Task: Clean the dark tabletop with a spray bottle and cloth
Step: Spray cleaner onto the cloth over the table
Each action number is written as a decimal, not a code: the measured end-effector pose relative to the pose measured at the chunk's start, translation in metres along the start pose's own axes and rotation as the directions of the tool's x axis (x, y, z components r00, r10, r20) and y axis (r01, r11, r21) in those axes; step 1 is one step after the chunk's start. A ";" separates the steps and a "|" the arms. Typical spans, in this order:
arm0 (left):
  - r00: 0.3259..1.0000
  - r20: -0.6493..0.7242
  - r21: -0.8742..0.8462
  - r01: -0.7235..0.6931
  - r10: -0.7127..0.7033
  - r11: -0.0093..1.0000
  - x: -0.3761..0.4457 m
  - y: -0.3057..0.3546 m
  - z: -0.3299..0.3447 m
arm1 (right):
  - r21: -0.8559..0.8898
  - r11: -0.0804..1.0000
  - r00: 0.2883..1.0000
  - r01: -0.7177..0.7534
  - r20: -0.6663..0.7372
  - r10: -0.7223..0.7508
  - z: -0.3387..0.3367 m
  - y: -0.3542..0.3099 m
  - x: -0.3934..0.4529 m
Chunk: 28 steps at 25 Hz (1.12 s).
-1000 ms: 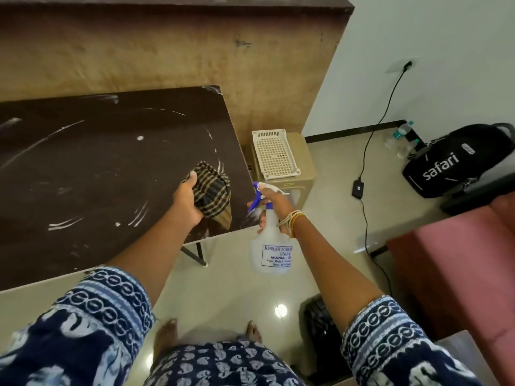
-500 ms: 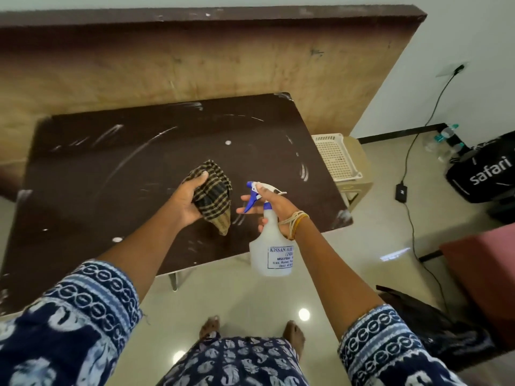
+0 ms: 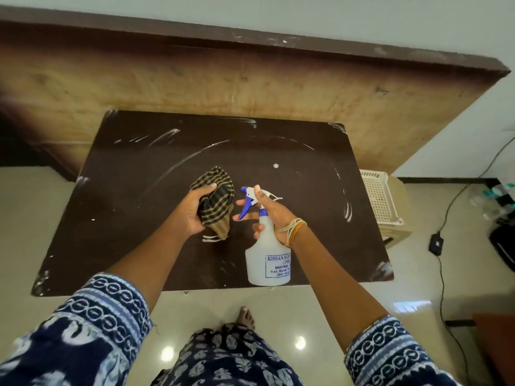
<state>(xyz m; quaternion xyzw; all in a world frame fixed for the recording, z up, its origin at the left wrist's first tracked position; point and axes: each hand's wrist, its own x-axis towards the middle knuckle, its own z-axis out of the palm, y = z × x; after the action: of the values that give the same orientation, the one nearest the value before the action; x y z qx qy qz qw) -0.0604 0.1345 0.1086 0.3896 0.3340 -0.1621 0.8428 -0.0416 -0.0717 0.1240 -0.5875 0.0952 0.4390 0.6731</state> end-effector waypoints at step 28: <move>0.978 0.192 0.065 0.074 -0.085 0.995 0.065 0.090 -0.008 | -0.213 0.970 0.966 0.117 -0.202 -0.161 0.028 -0.058 0.067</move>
<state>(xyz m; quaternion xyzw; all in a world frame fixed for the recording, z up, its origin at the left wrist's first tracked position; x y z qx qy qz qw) 0.0316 0.1979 0.1096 0.3823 0.2605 -0.2427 0.8527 0.0284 -0.0104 0.1304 -0.7017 0.0825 0.3306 0.6257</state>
